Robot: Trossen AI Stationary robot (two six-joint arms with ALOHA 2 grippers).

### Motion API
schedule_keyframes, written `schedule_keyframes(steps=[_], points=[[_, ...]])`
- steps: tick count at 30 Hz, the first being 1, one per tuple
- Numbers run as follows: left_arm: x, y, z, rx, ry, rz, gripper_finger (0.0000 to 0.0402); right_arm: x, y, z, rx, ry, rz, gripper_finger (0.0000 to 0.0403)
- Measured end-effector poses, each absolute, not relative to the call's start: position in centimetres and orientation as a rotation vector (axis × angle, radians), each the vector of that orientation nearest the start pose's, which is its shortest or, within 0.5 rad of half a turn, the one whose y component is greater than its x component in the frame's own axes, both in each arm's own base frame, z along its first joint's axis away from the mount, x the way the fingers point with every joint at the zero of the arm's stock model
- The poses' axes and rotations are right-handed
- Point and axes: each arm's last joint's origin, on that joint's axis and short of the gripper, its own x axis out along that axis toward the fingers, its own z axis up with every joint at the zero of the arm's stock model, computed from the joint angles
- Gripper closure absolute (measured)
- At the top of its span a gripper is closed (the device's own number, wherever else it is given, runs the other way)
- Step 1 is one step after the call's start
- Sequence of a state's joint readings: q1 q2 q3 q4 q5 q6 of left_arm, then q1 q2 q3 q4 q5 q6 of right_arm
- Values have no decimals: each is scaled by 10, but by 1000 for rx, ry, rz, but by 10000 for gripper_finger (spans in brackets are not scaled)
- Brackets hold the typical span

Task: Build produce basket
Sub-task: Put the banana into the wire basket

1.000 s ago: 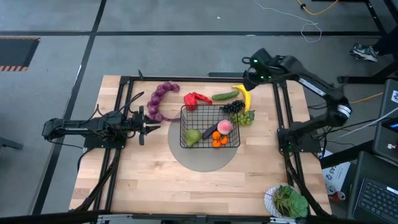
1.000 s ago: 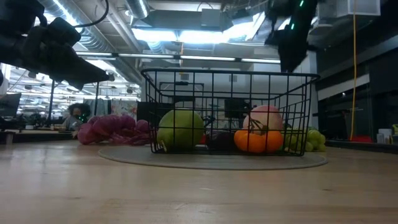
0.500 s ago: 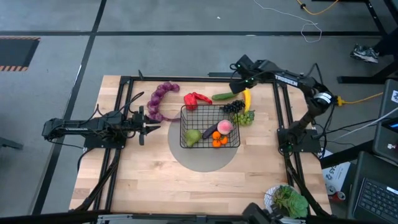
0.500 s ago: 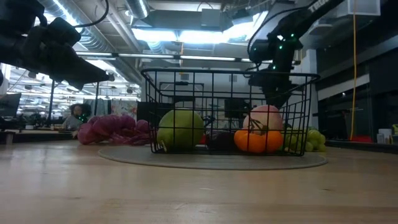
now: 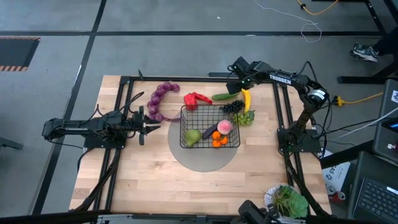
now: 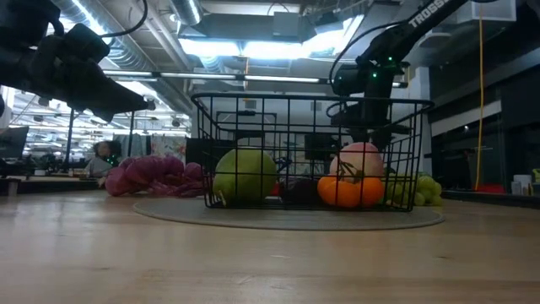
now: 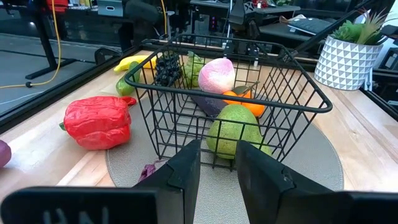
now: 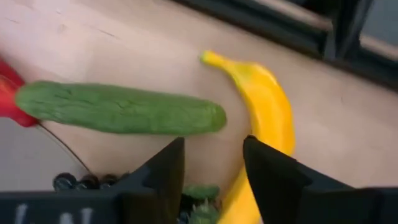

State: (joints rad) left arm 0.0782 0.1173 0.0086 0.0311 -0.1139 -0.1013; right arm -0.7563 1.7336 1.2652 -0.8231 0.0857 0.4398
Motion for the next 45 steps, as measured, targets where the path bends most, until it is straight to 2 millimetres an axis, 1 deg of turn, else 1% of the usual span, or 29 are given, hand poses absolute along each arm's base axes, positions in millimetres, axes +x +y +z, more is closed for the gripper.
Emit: schedule_keyframes(steps=[2, 5, 9, 14, 16, 20, 25, 29, 39, 45], points=[[104, 11, 160, -100, 68, 196, 305, 240, -231, 214, 817, 1099, -1031, 213], [104, 11, 160, -100, 68, 196, 305, 237, -230, 213, 820, 1105, -1140, 185], [104, 11, 160, -100, 68, 196, 305, 231, -228, 208, 827, 1107, -1256, 165], [104, 11, 160, -100, 68, 196, 305, 224, -221, 189, 894, 1125, -1316, 162], [104, 11, 160, -100, 68, 196, 305, 222, -219, 186, 918, 1117, -1339, 162], [104, 11, 160, -100, 68, 196, 305, 226, -222, 186, 922, 1062, -1328, 162], [104, 11, 160, -100, 68, 196, 305, 228, -224, 181, 861, 1115, -1274, 162], [104, 11, 160, -100, 68, 196, 305, 228, -225, 176, 846, 1130, -1300, 162], [104, 11, 160, -100, 68, 196, 305, 228, -225, 174, 895, 1090, -1358, 162], [104, 11, 160, -100, 68, 196, 305, 228, -225, 174, 953, 1058, -1384, 162]])
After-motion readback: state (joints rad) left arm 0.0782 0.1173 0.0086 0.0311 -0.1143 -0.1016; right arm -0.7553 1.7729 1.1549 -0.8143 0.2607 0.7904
